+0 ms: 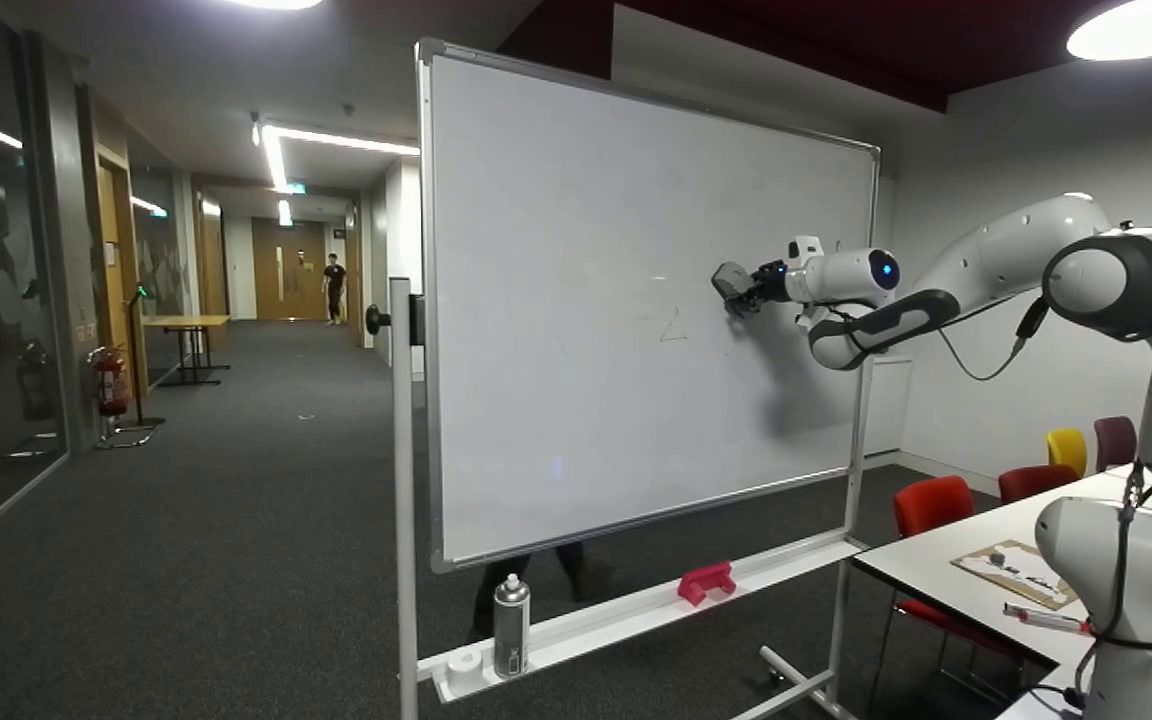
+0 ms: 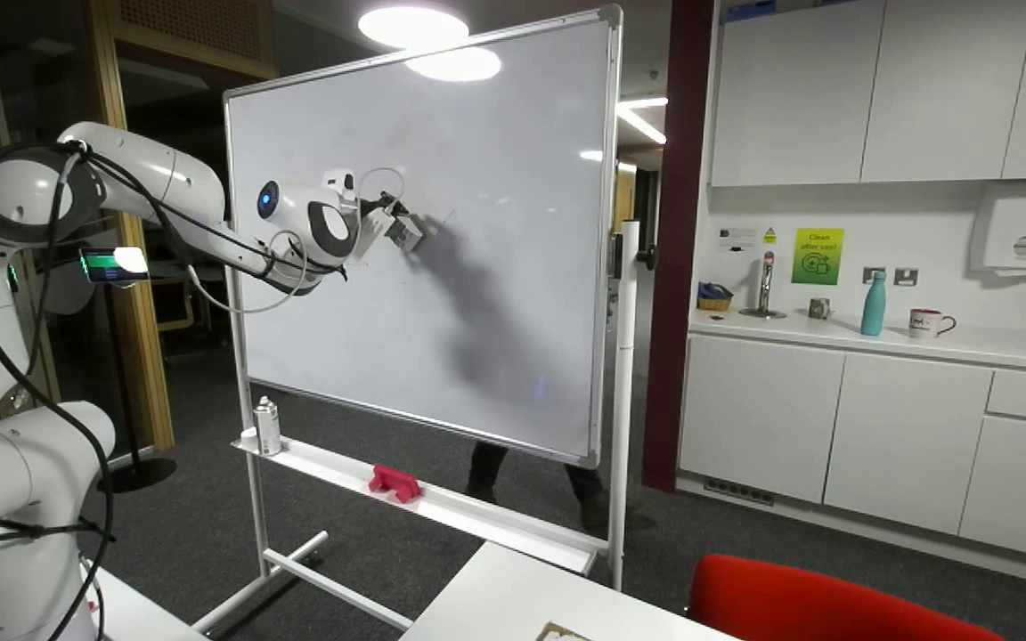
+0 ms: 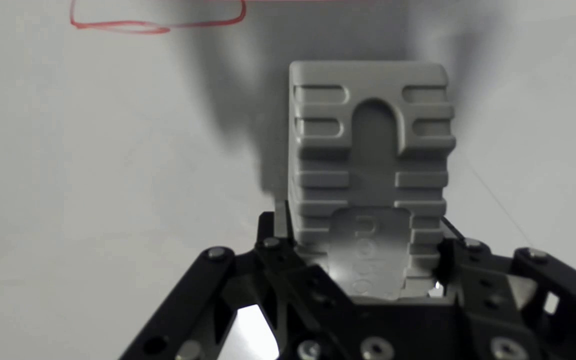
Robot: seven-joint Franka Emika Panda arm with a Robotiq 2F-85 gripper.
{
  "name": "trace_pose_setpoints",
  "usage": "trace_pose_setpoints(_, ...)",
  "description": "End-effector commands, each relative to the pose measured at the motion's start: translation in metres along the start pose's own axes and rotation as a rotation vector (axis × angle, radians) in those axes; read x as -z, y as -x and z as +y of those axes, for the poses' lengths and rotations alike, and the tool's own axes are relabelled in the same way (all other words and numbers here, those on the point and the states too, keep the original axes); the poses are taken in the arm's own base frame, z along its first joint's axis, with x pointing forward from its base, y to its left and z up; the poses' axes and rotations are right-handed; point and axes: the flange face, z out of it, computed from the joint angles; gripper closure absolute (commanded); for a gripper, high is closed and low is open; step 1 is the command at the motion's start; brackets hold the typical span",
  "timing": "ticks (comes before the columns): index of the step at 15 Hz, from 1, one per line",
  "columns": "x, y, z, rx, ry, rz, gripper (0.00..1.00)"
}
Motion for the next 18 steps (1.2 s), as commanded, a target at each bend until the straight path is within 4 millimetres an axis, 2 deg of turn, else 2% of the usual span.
trace_pose_setpoints(1,0.007,-0.024,0.029,-0.034,0.063,0.043,0.65)
trace_pose_setpoints(6,0.017,-0.048,0.058,-0.085,0.123,0.091,0.65)
trace_pose_setpoints(9,0.018,-0.056,0.063,-0.054,0.127,0.109,0.65)
trace_pose_setpoints(11,0.013,-0.055,0.053,-0.032,0.105,0.102,0.65)
trace_pose_setpoints(18,-0.002,-0.022,-0.017,0.06,-0.036,0.035,0.65)
